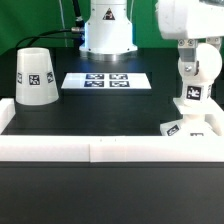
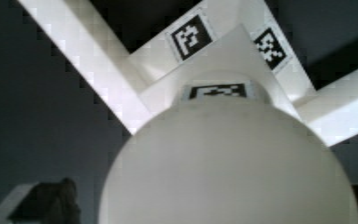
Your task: Assemble lamp
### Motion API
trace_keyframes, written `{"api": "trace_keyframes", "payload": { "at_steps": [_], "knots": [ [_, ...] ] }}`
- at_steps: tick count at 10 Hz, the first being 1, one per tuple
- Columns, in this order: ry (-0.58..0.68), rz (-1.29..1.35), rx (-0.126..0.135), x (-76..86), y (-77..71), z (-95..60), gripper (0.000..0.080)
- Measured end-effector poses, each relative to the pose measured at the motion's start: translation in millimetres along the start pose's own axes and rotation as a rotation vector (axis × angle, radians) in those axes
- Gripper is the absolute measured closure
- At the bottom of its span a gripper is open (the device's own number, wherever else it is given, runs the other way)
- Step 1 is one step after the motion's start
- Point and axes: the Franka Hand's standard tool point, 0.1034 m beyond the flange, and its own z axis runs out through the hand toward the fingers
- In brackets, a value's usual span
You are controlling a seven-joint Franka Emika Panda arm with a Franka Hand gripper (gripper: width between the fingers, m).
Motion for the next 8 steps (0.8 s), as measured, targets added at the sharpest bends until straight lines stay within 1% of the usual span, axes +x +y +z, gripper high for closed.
{"api": "trace_keyframes", "payload": {
  "at_steps": [3, 4, 5, 6, 7, 8],
  "knots": [
    [-0.044, -0.235, 0.016, -2.9, 0.9, 0.2, 0.0101],
    [-0.045, -0.308, 0.016, -3.8, 1.8, 0.1, 0.0101],
    [-0.044, -0.359, 0.016, -5.0, 2.8, 0.3, 0.0101],
    [-0.044, -0.363, 0.016, -6.1, 3.1, 0.8, 0.0123],
    [-0.044, -0.362, 0.016, -6.4, 3.3, 0.8, 0.0123],
    [-0.044, -0.358, 0.016, -6.5, 3.3, 0.9, 0.0223]
  ]
}}
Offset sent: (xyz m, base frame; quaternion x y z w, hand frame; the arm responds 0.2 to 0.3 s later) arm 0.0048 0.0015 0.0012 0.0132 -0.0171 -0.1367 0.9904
